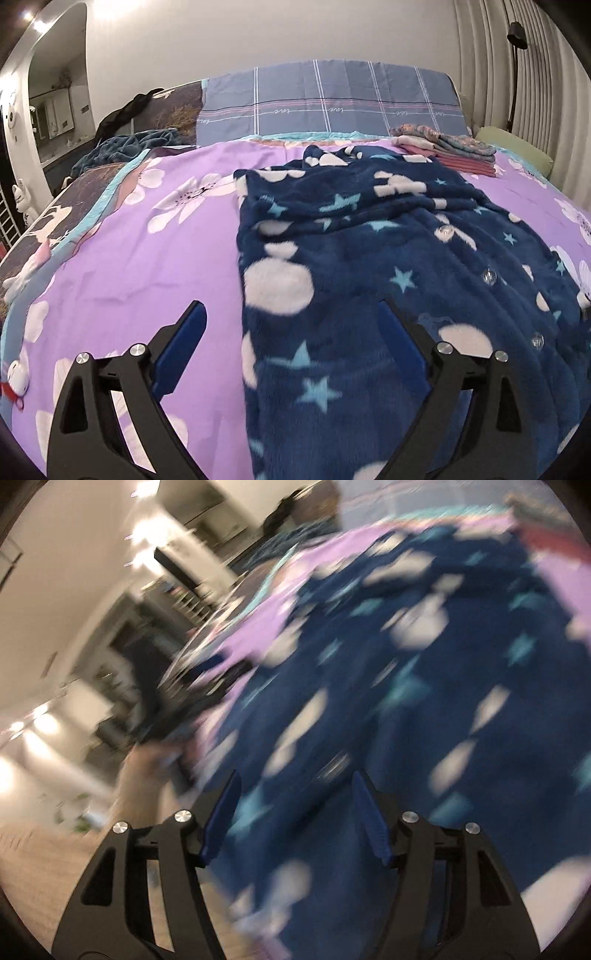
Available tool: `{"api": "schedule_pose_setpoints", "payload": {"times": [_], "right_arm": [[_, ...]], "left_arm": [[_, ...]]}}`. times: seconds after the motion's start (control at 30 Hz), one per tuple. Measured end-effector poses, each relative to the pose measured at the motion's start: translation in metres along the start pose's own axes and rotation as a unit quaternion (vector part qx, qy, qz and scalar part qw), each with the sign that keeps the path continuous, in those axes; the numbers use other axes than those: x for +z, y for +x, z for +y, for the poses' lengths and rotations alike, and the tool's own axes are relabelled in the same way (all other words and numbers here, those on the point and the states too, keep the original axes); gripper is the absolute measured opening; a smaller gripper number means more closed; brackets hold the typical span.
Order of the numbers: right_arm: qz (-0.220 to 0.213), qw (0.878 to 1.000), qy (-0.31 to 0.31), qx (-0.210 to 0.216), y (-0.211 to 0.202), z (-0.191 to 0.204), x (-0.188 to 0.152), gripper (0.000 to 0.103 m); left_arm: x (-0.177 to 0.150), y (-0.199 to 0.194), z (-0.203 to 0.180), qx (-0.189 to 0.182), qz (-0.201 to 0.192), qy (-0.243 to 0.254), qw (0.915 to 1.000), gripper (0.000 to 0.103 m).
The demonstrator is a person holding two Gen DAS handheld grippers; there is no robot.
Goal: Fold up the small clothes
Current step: 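Grasp the hem with the right tool and fold it toward the collar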
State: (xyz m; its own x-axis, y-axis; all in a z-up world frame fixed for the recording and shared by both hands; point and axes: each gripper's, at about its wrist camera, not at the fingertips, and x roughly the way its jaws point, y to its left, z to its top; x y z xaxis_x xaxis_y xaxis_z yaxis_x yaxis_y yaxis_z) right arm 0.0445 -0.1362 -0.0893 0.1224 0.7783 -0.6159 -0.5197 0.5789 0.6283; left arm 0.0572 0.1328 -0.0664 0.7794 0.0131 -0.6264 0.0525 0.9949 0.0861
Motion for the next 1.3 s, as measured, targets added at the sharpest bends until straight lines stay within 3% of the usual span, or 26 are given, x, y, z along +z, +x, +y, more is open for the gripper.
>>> {"api": "schedule_pose_setpoints", "payload": {"times": [0.17,0.27,0.3,0.4,0.5,0.6,0.73,0.87,1.0,1.07,1.13,1.17,1.2,1.23,1.27,1.3], "right_arm": [[0.007,0.999,0.040,0.011,0.006,-0.006,-0.019,0.056],[0.022,0.996,0.066,0.060,0.014,-0.009,-0.018,0.013],[0.031,0.993,0.072,0.084,0.018,-0.007,-0.018,0.009],[0.016,0.993,0.053,0.103,0.009,0.010,-0.023,0.008],[-0.014,0.988,0.092,0.123,-0.011,-0.008,-0.026,0.006],[-0.010,0.992,0.110,0.056,-0.014,-0.027,-0.038,0.006],[-0.004,0.991,0.119,0.061,-0.021,-0.028,-0.050,0.011],[-0.074,0.992,0.104,0.004,-0.064,-0.025,-0.045,0.036],[-0.122,0.973,0.153,-0.120,-0.109,-0.052,-0.056,0.037],[-0.121,0.967,0.179,-0.137,-0.115,-0.064,-0.064,0.037],[-0.112,0.965,0.203,-0.122,-0.109,-0.076,-0.073,0.037],[-0.110,0.965,0.209,-0.114,-0.104,-0.078,-0.077,0.037],[-0.113,0.965,0.210,-0.109,-0.104,-0.080,-0.080,0.037],[-0.120,0.965,0.209,-0.101,-0.105,-0.081,-0.082,0.038],[-0.126,0.965,0.210,-0.090,-0.103,-0.082,-0.080,0.044],[-0.131,0.966,0.211,-0.075,-0.102,-0.082,-0.077,0.048]], "left_arm": [[-0.009,-0.017,-0.001,-0.005,-0.009,-0.007,0.9999,0.093],[-0.015,-0.020,0.005,-0.011,-0.001,-0.025,0.9996,0.093],[-0.017,-0.019,0.007,-0.012,0.004,-0.031,0.9994,0.093],[-0.026,-0.019,0.014,-0.006,0.020,-0.042,0.9989,0.093],[-0.039,-0.019,0.021,-0.007,0.044,-0.046,0.9979,0.093],[-0.056,-0.017,0.027,-0.035,0.072,-0.060,0.9949,0.093],[-0.070,-0.023,0.029,-0.109,0.095,-0.084,0.9859,0.093],[-0.081,-0.035,0.028,-0.124,0.116,-0.070,0.9829,0.093],[-0.090,-0.046,0.028,-0.146,0.130,-0.072,0.9780,0.093],[-0.096,-0.050,0.028,-0.164,0.137,-0.079,0.9736,0.093],[-0.100,-0.054,0.027,-0.197,0.142,-0.095,0.9656,0.093],[-0.102,-0.057,0.026,-0.226,0.141,-0.106,0.9581,0.087],[-0.102,-0.059,0.025,-0.252,0.141,-0.113,0.9507,0.070],[-0.104,-0.062,0.023,-0.288,0.139,-0.127,0.9391,0.060],[-0.104,-0.063,0.021,-0.305,0.136,-0.133,0.9330,0.036],[-0.104,-0.063,0.020,-0.314,0.136,-0.136,0.9300,0.024]]}}
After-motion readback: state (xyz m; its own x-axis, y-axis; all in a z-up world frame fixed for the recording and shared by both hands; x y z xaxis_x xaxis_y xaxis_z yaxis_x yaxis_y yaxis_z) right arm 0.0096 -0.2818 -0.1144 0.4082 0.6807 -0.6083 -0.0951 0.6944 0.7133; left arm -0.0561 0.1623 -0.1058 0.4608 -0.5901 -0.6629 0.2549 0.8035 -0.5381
